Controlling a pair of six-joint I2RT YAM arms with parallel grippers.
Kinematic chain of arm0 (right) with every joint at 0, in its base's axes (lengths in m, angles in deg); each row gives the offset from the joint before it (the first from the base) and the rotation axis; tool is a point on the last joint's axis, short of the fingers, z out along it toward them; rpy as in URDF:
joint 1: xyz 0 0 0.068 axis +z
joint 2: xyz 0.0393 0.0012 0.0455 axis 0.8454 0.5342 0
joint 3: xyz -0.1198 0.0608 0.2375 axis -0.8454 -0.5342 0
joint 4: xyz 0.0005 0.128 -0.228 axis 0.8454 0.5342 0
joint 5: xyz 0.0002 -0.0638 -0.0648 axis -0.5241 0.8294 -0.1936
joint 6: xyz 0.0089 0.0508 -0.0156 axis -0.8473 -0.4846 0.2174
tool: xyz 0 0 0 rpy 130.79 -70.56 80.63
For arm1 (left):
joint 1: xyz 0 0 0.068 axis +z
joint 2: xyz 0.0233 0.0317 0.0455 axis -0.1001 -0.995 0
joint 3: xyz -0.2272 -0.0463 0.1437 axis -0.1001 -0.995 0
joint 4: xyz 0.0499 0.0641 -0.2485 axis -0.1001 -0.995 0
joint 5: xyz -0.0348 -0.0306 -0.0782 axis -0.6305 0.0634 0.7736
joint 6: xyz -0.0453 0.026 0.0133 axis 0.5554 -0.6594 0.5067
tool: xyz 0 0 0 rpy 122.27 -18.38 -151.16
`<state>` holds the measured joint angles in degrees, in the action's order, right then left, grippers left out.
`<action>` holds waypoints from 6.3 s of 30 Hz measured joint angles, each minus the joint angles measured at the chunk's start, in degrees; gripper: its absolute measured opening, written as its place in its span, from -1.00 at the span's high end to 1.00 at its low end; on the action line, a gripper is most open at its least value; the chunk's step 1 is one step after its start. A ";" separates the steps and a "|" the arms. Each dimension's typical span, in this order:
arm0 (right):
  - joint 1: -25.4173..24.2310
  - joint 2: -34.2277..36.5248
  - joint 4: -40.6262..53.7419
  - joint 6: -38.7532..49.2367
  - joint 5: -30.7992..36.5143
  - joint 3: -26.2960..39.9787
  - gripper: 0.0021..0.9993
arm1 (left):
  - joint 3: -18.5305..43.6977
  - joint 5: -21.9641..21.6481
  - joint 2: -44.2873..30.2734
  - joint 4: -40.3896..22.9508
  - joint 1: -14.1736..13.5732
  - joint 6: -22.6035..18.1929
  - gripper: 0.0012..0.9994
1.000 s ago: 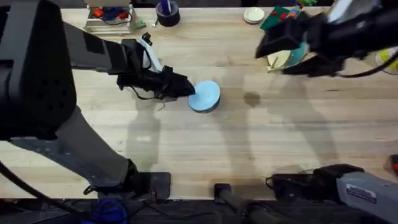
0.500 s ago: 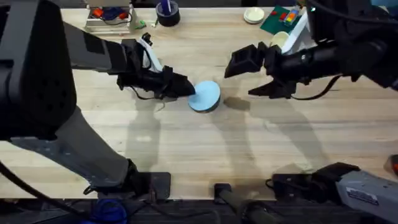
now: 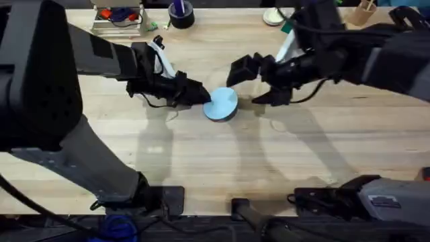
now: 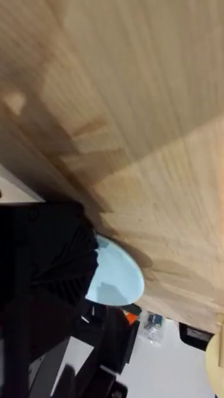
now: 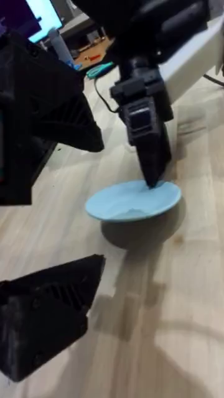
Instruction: Pick up the plates from the table one by one and place each into a slot on the dish rack.
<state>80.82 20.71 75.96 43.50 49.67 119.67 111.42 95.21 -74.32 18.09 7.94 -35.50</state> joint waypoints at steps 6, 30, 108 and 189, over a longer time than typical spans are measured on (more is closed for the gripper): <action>2.17 6.41 -5.65 -1.96 0.00 -0.01 -0.99 | 0.00 0.00 0.00 0.00 0.00 0.00 0.92; 5.78 11.68 -11.83 -4.61 0.28 -0.04 -0.99 | 0.00 0.00 0.00 0.00 0.00 0.00 0.92; 4.28 -2.29 51.31 41.36 40.71 43.67 0.94 | 26.32 -42.03 50.36 -46.67 -0.44 -10.06 0.92; -26.40 8.84 49.57 50.49 27.20 53.20 0.94 | 34.73 -50.66 50.36 -56.37 -0.44 -11.37 -0.99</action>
<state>54.42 29.55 125.54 93.99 76.87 172.87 146.15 44.55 -23.96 -38.28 7.50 -46.87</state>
